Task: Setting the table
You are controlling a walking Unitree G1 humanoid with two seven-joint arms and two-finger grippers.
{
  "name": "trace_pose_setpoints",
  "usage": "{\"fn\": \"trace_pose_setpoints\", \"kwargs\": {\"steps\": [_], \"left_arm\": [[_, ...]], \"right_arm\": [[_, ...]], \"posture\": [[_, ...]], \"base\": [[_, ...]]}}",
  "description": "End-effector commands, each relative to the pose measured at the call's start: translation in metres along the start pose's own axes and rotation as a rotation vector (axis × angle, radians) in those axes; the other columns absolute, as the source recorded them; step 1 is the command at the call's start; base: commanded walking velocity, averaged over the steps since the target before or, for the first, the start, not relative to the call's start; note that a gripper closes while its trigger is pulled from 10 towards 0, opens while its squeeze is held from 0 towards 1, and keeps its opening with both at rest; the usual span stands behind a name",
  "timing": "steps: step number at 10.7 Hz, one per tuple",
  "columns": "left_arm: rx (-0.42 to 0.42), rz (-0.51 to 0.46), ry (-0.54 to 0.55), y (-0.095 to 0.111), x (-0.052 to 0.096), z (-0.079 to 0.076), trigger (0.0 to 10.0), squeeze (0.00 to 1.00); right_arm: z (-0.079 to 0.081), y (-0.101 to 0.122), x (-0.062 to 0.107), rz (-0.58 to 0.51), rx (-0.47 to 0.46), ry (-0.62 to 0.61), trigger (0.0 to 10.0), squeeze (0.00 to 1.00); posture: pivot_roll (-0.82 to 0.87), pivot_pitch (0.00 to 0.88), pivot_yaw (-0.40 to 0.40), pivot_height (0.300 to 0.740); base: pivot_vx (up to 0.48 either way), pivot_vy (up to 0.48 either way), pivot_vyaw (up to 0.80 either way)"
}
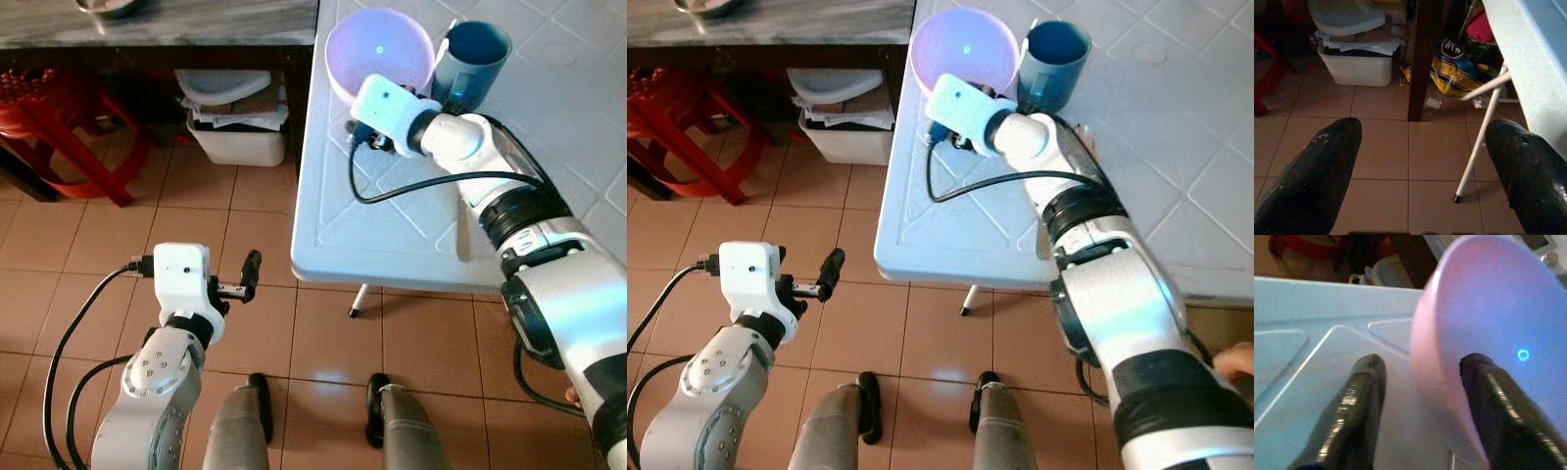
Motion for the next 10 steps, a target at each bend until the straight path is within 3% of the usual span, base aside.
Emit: {"fn": "trace_pose_setpoints", "kwargs": {"steps": [1,5,6,7,10], "left_arm": [[-0.013,0.018,0.012,-0.003,0.002,0.004,10.0,0.00],[-0.009,-0.014,0.027,0.001,-0.004,0.006,10.0,0.00],[-0.009,-0.026,0.037,0.003,-0.008,0.007,10.0,0.00],[-0.021,-0.052,0.025,0.011,-0.015,0.009,10.0,0.00],[-0.007,-0.068,0.055,0.011,-0.020,0.013,10.0,0.00]], "right_arm": [[-0.002,0.008,-0.002,-0.018,0.026,0.012,0.0,0.00],[-0.001,0.009,-0.002,-0.034,0.063,0.020,0.0,0.00],[0.004,0.009,-0.003,-0.042,0.031,0.035,0.0,0.00],[0.003,0.012,-0.004,-0.042,0.061,0.037,0.0,0.00],[0.007,0.012,-0.006,-0.043,0.034,0.028,0.0,0.00]], "posture": [[0.13,0.312,0.092,0.740],[0.12,0.277,0.073,0.740],[0.12,0.247,0.060,0.740],[0.11,0.280,0.071,0.740],[0.12,0.219,0.058,0.740]], "base": [[0.000,0.000,0.00],[0.000,0.000,0.00],[0.000,0.000,0.00],[0.000,0.000,0.00],[0.000,0.000,0.00]]}}
Point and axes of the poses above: a point about 5 cm out from each wrist's last joint towards the gripper, its own x axis pointing back from the gripper into the wrist, its own y axis along the axis of the wrist's last joint, z = x × y, the point moved 3 cm from there along -x, pointing out of the wrist towards the gripper, and after that the axes turned 2 degrees about x, right-handed, at the moved point
